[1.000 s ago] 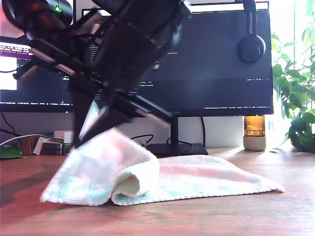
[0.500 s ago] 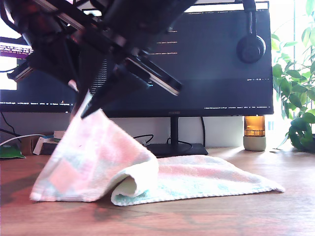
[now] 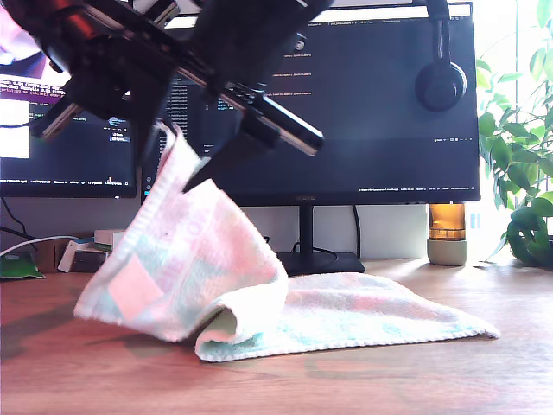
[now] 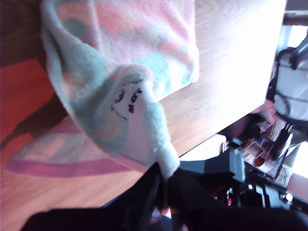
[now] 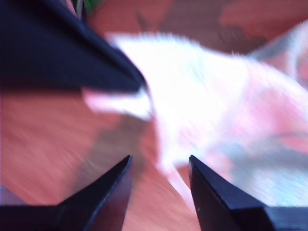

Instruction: Fold the tea towel to a neat square and place it to the right

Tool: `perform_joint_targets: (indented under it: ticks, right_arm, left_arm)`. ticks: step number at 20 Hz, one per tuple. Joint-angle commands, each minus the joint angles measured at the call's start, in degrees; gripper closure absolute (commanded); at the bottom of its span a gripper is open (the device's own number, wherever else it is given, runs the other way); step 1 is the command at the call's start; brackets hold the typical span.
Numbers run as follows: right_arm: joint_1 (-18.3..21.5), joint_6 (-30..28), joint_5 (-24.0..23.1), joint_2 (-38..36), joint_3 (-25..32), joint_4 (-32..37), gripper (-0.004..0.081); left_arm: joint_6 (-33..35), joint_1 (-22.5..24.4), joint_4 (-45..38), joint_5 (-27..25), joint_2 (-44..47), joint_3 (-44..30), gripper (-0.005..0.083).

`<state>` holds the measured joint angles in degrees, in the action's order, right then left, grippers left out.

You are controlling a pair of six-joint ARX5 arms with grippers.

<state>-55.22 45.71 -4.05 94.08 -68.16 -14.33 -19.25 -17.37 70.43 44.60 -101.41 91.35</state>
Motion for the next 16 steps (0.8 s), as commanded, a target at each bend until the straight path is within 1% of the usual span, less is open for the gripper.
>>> perform_joint_targets:
  ticks: [1, 5, 7, 8, 10, 14, 16]
  right_arm:
    - [-0.2, 4.09, -0.44, 2.49, 0.55, 2.27, 0.0434]
    - [-0.28, 9.88, -0.98, 4.5, 0.55, 2.64, 0.0434]
    - [-0.44, 11.85, -0.98, 5.49, 0.55, 1.99, 0.0434]
    - [-0.48, 14.4, -0.98, 5.79, 0.55, 1.57, 0.0434]
    - [-0.48, 17.42, -1.14, 6.23, 0.52, 1.14, 0.0434]
    - [-0.46, 26.03, -2.12, 6.4, 0.52, 1.27, 0.0435]
    - [-0.48, 28.59, -2.6, 6.69, 0.52, 1.07, 0.0437]
  left_arm:
    - [-0.81, -0.87, -0.42, 0.2, 0.28, -0.02, 0.0797]
    - [-2.34, -2.21, -2.08, -0.07, 0.28, -0.02, 0.0797]
    - [-2.45, -2.8, -2.54, -0.5, 0.28, -0.02, 0.0797]
    - [-2.47, -2.97, -2.6, -0.55, 0.28, -0.02, 0.0797]
    - [-2.47, -3.15, -2.54, -0.81, 0.28, -0.02, 0.0797]
    - [-2.38, -3.87, -1.51, -2.97, 0.28, -0.02, 0.0797]
    - [-2.43, -4.17, -1.68, -3.52, 0.28, -0.02, 0.0797]
